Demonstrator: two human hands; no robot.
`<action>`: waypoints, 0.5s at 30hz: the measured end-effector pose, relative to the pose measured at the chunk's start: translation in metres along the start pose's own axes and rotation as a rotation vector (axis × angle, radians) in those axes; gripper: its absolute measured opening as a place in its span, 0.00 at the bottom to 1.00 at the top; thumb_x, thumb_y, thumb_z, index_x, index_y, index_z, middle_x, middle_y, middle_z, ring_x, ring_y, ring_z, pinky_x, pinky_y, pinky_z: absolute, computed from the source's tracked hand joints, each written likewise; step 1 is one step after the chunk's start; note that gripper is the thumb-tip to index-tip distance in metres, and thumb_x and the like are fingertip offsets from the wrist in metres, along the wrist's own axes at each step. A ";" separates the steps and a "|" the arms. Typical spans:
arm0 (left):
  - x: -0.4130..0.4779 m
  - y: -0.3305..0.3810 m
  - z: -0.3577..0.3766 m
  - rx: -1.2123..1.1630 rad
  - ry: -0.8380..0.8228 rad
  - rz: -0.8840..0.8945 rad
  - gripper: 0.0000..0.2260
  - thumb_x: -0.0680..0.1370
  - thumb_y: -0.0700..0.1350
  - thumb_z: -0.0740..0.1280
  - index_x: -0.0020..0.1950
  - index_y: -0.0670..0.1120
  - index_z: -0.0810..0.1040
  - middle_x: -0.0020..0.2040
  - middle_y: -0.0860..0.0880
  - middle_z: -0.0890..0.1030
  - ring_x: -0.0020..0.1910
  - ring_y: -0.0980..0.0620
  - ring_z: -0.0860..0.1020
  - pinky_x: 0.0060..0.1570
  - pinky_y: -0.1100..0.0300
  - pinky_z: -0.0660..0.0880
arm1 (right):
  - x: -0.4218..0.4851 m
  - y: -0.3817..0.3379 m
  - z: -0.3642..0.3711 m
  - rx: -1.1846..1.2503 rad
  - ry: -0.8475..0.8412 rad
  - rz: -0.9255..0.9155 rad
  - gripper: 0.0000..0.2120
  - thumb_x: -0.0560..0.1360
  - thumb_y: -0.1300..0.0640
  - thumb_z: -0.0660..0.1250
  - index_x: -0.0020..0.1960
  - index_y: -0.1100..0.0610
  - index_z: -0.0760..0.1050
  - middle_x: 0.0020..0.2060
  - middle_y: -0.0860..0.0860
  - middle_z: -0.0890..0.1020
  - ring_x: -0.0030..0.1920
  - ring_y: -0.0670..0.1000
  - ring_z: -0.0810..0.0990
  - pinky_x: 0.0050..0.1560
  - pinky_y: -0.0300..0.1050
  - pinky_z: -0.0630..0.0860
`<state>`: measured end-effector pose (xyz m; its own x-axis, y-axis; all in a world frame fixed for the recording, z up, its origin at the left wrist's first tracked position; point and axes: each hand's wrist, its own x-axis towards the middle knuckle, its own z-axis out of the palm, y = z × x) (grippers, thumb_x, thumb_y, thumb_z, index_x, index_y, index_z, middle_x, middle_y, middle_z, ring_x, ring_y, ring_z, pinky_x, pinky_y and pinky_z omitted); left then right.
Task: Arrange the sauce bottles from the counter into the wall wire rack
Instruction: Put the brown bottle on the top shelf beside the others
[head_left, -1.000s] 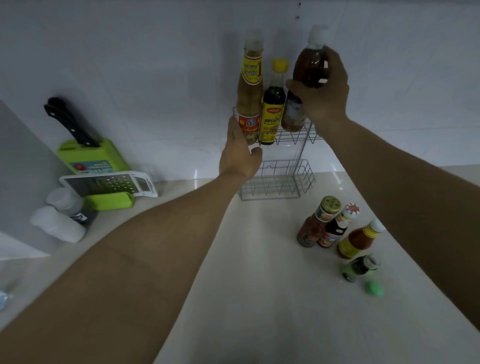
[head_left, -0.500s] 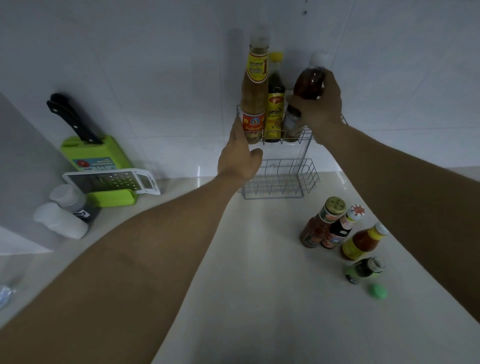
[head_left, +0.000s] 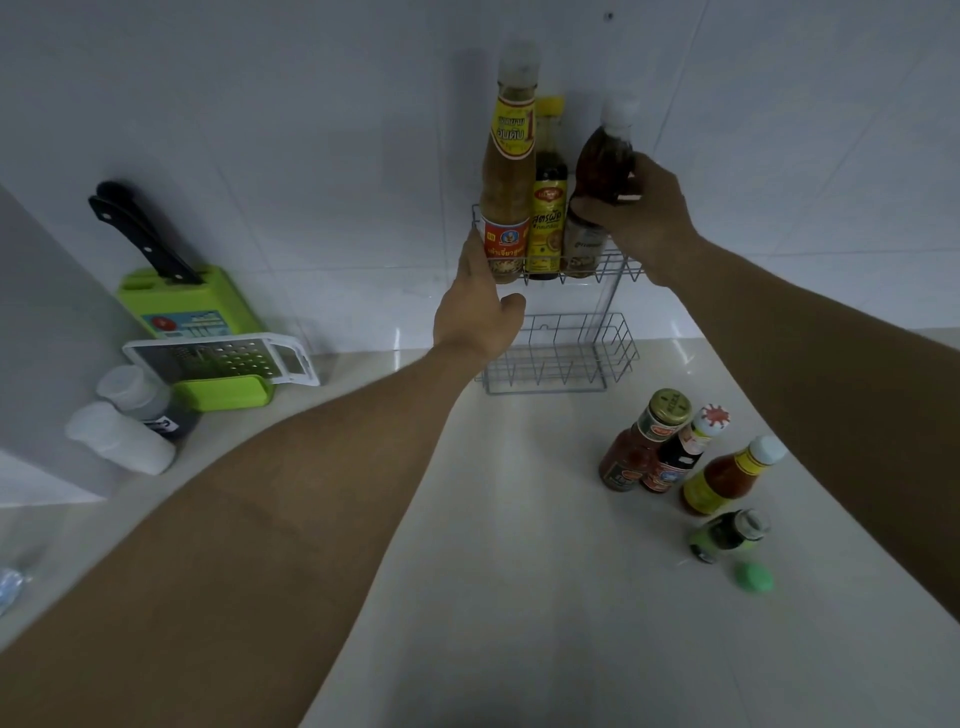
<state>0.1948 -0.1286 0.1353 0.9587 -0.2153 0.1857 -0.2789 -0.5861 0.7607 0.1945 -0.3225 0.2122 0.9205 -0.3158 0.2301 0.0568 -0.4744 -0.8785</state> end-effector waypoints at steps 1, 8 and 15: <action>0.000 0.000 0.000 0.001 -0.003 -0.001 0.38 0.77 0.46 0.68 0.81 0.52 0.49 0.76 0.52 0.65 0.68 0.46 0.73 0.62 0.55 0.73 | 0.001 0.000 0.000 0.016 -0.014 0.012 0.28 0.71 0.57 0.76 0.69 0.57 0.73 0.58 0.50 0.80 0.56 0.47 0.78 0.53 0.39 0.76; 0.001 0.000 -0.001 -0.002 -0.009 -0.001 0.38 0.77 0.46 0.68 0.81 0.52 0.49 0.76 0.52 0.65 0.69 0.46 0.73 0.64 0.53 0.73 | 0.002 -0.015 -0.003 0.143 -0.066 0.005 0.31 0.70 0.63 0.76 0.69 0.56 0.66 0.55 0.45 0.77 0.50 0.39 0.78 0.42 0.29 0.78; 0.001 -0.002 -0.003 0.022 -0.042 0.006 0.39 0.77 0.48 0.68 0.81 0.52 0.47 0.78 0.51 0.63 0.70 0.45 0.72 0.65 0.51 0.73 | 0.015 -0.019 -0.007 0.599 -0.286 0.273 0.42 0.61 0.29 0.73 0.66 0.53 0.71 0.54 0.50 0.78 0.53 0.51 0.81 0.53 0.51 0.80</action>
<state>0.1967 -0.1255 0.1359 0.9540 -0.2510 0.1638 -0.2863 -0.6020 0.7454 0.2040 -0.3241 0.2354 0.9927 -0.0919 -0.0777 -0.0635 0.1489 -0.9868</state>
